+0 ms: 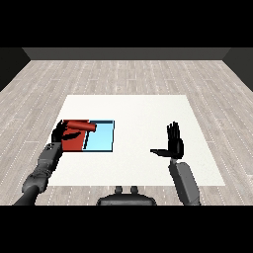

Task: Pick the red can and put it in the red box

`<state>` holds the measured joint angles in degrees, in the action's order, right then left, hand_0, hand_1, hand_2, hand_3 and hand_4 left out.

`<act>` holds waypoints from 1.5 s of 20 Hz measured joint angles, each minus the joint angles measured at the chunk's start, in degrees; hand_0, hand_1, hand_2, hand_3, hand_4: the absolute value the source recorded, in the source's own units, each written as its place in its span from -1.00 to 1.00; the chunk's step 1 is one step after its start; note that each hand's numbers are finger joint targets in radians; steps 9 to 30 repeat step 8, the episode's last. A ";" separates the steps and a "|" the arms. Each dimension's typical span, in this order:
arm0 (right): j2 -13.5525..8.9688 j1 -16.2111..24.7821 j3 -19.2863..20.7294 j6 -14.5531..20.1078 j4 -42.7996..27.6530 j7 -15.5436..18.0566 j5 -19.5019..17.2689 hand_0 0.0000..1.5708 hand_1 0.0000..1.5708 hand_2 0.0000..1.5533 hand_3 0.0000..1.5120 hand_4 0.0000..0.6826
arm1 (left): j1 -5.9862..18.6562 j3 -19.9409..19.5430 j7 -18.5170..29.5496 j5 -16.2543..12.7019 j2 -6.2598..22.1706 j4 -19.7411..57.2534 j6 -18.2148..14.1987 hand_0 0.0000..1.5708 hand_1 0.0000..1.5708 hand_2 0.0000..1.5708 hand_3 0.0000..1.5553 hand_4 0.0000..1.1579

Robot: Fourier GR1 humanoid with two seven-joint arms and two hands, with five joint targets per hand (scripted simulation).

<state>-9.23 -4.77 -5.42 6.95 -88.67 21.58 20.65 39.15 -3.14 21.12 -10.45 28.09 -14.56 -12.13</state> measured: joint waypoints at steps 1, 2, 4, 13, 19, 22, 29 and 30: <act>0.04 0.42 -0.22 -0.26 -0.66 0.07 0.11 -1.00 -1.00 -1.00 -1.00 -1.00 | 0.08 -1.55 2.71 -1.82 -0.83 -1.90 1.77 -1.00 -1.00 -1.00 -1.00 -1.00; -0.03 0.36 -0.36 -0.48 -0.71 0.00 0.12 -1.00 -1.00 -1.00 -1.00 -1.00 | -0.04 -3.15 5.58 -3.77 -1.69 -3.86 3.91 -1.00 -1.00 -1.00 -1.00 -1.00; -0.13 0.52 -0.49 -0.79 -0.69 0.21 0.02 -1.00 -1.00 -1.00 -1.00 -1.00 | -0.20 -5.94 10.10 -7.65 -4.00 -7.58 8.80 -1.00 -1.00 -1.00 -1.00 -1.00; -1.11 1.24 -0.66 -2.08 -0.39 1.20 -0.61 -1.00 -1.00 -1.00 -1.00 -1.00 | -3.22 -7.29 17.86 -11.89 -10.54 -15.50 15.73 -1.00 -1.00 -1.00 -1.00 -1.00; -1.11 1.24 -0.66 -2.08 -0.39 1.20 -0.61 -1.00 -1.00 -1.00 -1.00 -1.00 | -3.22 -7.29 17.86 -11.89 -10.54 -15.50 15.73 -1.00 -1.00 -1.00 -1.00 -1.00; -1.11 1.24 -0.66 -2.08 -0.39 1.20 -0.61 -1.00 -1.00 -1.00 -1.00 -1.00 | -3.22 -7.29 17.86 -11.89 -10.54 -15.50 15.73 -1.00 -1.00 -1.00 -1.00 -1.00; -1.11 1.24 -0.66 -2.08 -0.39 1.20 -0.61 -1.00 -1.00 -1.00 -1.00 -1.00 | -3.22 -7.29 17.86 -11.89 -10.54 -15.50 15.73 -1.00 -1.00 -1.00 -1.00 -1.00; -1.11 1.24 -0.66 -2.08 -0.39 1.20 -0.61 -1.00 -1.00 -1.00 -1.00 -1.00 | -3.22 -7.29 17.86 -11.89 -10.54 -15.50 15.73 -1.00 -1.00 -1.00 -1.00 -1.00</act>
